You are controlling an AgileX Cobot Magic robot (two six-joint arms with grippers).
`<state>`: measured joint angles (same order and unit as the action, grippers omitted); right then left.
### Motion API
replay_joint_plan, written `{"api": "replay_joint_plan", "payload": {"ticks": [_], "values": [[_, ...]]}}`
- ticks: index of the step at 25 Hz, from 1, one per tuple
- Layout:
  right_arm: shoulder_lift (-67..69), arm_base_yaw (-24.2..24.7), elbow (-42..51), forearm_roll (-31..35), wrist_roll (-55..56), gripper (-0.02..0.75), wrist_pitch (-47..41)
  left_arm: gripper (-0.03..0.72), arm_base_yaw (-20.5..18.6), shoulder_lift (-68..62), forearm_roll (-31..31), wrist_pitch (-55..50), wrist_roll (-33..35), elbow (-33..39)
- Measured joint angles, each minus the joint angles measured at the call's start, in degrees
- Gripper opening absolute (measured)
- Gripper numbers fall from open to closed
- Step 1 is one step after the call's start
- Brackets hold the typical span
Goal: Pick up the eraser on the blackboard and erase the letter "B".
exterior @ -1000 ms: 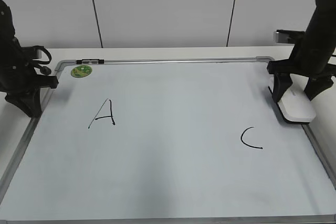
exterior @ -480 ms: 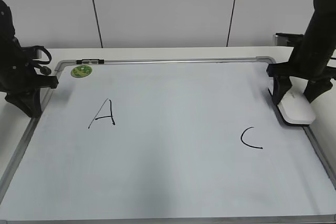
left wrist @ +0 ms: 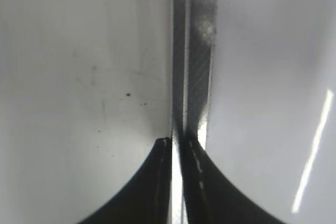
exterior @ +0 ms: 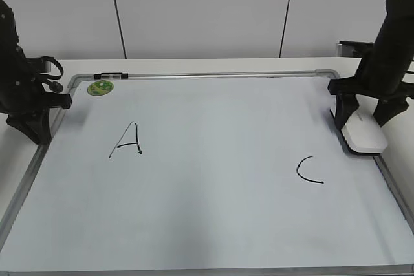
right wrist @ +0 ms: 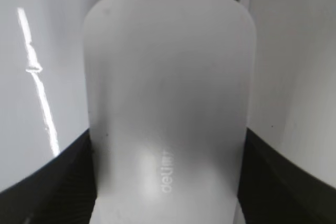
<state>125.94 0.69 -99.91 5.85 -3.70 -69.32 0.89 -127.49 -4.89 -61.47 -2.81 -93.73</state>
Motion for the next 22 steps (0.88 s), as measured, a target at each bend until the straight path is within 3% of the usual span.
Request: {"api": "replay_joint_plan", "payload": {"ticks": [16,22], "values": [[0.88,0.00,0.00,0.00,-0.14,0.531,1.57,0.038,0.00,0.00,0.00,0.00,0.00,0.00],[0.88,0.00,0.00,-0.02,-0.14,0.640,1.21,0.038,0.00,0.00,0.00,0.00,0.00,0.00]]}}
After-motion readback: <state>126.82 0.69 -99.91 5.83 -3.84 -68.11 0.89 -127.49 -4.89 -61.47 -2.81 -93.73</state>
